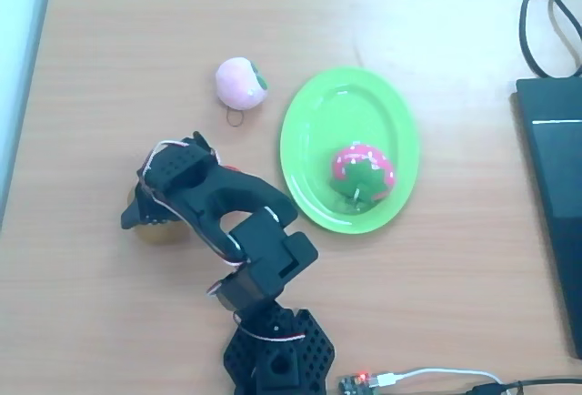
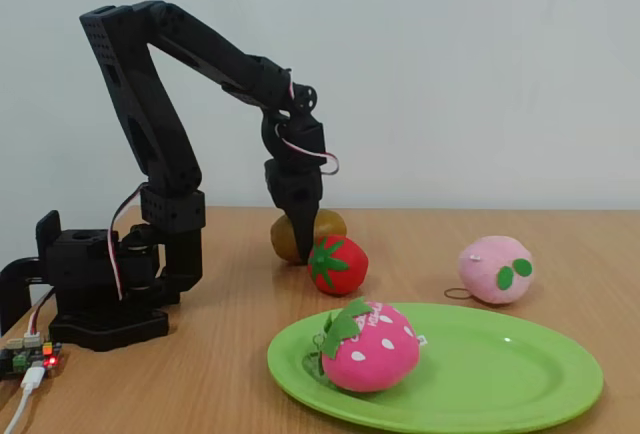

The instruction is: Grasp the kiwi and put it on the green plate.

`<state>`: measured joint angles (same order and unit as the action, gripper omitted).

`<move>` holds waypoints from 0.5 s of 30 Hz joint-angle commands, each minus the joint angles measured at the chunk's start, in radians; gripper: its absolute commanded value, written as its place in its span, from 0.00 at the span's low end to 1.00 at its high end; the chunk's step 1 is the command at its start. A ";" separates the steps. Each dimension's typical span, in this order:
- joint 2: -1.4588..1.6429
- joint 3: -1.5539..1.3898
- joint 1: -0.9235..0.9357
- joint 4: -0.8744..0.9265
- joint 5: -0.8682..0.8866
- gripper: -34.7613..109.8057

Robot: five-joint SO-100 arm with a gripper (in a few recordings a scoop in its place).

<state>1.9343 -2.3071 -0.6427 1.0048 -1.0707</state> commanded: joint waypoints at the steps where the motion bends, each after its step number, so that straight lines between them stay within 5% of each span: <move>1: 0.005 -0.011 -0.003 0.003 0.000 0.50; 15: 0.021 0.012 0.008 0.002 0.038 0.45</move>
<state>1.9313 -2.3040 -0.6366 1.0048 -1.0370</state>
